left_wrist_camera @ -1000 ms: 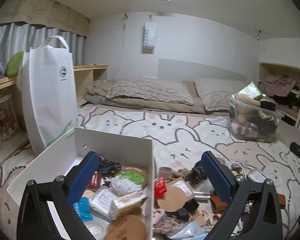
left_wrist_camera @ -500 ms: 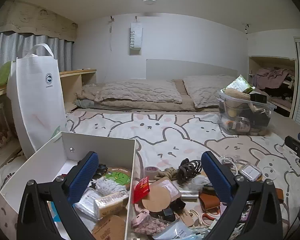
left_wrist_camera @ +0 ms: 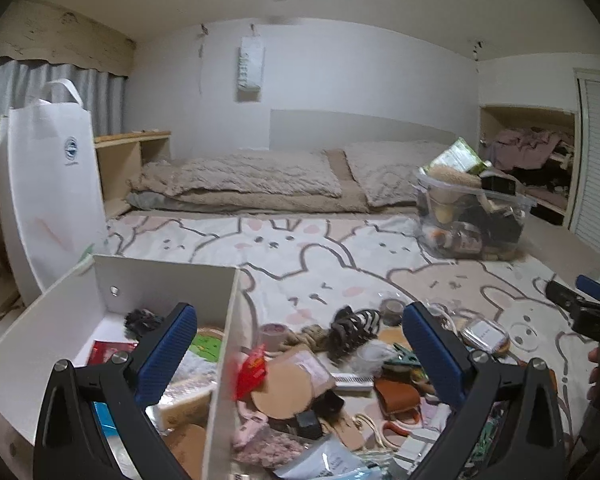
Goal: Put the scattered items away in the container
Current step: 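Withdraw both open tools from the box back toward the scattered items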
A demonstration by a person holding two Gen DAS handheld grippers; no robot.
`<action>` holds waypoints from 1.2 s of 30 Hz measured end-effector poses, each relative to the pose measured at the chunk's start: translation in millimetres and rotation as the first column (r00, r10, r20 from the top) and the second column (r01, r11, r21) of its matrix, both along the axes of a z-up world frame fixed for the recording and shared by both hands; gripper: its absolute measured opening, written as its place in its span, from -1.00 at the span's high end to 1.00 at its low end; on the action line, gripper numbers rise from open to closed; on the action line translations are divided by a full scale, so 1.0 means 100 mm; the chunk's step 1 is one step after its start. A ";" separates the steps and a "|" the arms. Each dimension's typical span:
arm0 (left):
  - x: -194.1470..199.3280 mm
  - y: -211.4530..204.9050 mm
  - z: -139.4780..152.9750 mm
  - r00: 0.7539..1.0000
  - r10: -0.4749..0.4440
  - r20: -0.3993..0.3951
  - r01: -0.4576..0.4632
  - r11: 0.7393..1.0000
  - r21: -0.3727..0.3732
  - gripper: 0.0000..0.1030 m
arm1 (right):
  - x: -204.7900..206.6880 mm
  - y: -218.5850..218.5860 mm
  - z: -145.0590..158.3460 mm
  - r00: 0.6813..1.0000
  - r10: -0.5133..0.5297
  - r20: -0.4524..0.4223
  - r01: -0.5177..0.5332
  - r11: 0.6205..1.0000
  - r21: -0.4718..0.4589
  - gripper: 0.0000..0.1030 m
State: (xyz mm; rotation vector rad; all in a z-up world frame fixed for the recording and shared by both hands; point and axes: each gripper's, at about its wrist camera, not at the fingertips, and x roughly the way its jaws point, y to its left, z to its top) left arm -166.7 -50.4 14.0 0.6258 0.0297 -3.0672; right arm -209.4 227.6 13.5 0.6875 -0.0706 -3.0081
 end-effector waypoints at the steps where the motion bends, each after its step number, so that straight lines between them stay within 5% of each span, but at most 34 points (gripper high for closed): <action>1: -0.01 0.02 -0.02 1.000 -0.005 0.005 0.005 1.000 -0.003 -1.00 | 0.01 -0.03 -0.03 1.000 0.005 0.007 -0.005 1.000 0.005 -1.00; 18: -0.02 0.45 -0.53 0.986 -0.100 0.134 0.108 0.992 -0.059 -1.00 | 0.14 -0.33 -0.44 0.989 0.101 0.104 -0.103 0.995 0.007 -1.00; 36: 0.38 0.50 -0.93 0.977 -0.078 0.201 0.097 0.991 -0.087 -1.00 | 0.51 -0.44 -0.90 0.964 0.135 0.228 -0.139 0.990 0.003 -1.00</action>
